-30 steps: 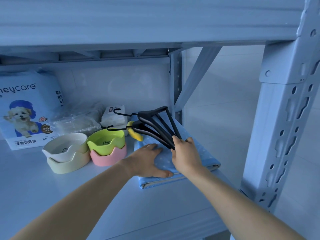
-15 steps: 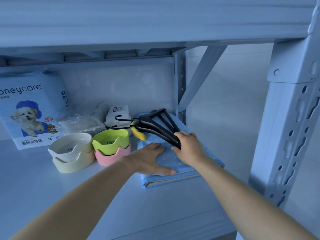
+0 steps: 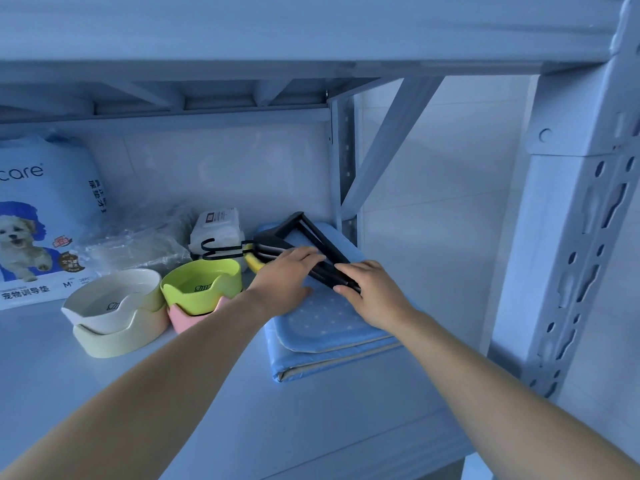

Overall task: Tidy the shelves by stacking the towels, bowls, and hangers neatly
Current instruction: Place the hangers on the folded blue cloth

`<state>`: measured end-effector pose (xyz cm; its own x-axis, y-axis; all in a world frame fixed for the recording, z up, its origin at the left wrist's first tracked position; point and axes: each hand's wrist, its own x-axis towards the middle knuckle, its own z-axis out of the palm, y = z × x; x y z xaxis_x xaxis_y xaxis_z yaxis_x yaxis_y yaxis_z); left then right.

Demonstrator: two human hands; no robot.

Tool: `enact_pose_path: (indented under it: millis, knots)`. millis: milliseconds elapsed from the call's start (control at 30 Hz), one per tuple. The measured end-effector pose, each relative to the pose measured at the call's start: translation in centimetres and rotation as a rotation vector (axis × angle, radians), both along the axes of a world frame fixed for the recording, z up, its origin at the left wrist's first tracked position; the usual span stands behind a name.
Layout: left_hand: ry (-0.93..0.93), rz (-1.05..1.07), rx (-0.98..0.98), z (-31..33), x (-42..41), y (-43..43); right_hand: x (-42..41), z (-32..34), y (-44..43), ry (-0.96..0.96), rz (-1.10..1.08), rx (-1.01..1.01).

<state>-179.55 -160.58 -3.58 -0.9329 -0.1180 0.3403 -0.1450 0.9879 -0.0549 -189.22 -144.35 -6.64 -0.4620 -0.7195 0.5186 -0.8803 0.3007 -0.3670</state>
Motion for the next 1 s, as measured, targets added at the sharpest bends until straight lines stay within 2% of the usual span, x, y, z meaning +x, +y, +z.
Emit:
enact_pose_path:
  millis: [133,467,700,1000]
  knots:
    - [-0.08,-0.002,-0.059,0.6,-1.3,-0.6,0.0,0.1,-0.2,-0.039,0.075,-0.038]
    - [-0.079,-0.016,-0.149,1.1,-3.2,-1.1,-0.3,-0.5,-0.4,-0.083,0.034,-0.073]
    - [-0.067,-0.036,-0.175,0.7,-4.0,-0.2,-0.2,-1.2,-0.5,0.053,-0.04,-0.059]
    - [-0.085,-0.056,-0.168,0.7,-3.9,-1.1,-0.3,-1.0,-1.1,0.013,-0.042,-0.042]
